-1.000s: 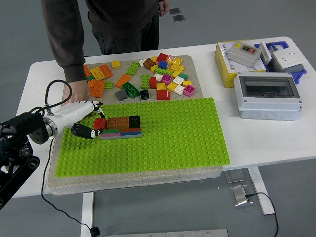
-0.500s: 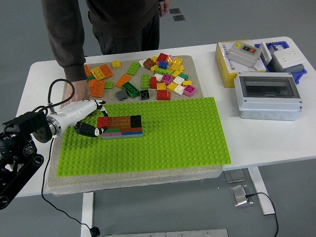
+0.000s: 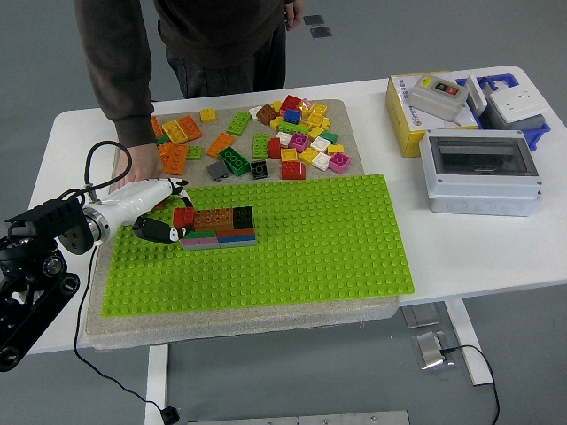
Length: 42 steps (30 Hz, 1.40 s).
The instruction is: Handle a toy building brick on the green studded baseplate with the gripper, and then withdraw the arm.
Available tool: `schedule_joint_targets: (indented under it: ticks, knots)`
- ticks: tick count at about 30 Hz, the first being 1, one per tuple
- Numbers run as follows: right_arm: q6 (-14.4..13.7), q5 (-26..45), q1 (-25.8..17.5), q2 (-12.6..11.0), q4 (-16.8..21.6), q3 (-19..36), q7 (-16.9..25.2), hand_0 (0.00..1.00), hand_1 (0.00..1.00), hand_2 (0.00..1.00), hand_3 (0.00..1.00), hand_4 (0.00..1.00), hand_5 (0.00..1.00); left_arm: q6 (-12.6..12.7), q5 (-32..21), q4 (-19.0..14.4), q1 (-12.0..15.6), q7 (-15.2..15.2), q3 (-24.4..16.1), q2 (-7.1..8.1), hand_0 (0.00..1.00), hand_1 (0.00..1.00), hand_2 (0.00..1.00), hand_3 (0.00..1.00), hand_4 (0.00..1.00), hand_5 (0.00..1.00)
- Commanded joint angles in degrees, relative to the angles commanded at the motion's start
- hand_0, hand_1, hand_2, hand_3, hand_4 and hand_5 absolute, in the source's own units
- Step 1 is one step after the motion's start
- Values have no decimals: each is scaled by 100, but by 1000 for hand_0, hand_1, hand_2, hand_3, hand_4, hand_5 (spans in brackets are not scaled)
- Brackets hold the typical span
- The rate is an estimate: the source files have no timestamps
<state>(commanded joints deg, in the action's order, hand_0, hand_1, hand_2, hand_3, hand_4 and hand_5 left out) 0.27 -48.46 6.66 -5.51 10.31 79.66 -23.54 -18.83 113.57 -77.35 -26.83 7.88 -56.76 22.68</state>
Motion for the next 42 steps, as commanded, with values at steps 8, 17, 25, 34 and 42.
schedule_joint_targets:
  ticks: [8,17,25,34,42]
  knots:
    - [5,-15,-20,-4,0,14,-3,638,575,551,799,684,998,-39,-41,-38,5,33,49,27,998,998,992,607,645,278]
    - [9,-24,-29,4,0,9,7,638,575,552,799,688,998,-33,-61,14,3,23,91,23,998,996,992,607,648,280]
    - [8,-6,-25,3,0,-7,27,638,576,551,800,687,998,-31,-67,24,-1,13,97,27,998,996,990,609,652,282]
    - [7,13,-19,5,0,-31,48,638,576,551,800,687,998,-22,-71,65,-16,5,104,21,998,994,989,608,653,283]
    - [5,16,-20,4,0,-30,56,638,576,552,800,687,998,-17,-70,49,-17,3,107,26,998,993,988,612,656,283]
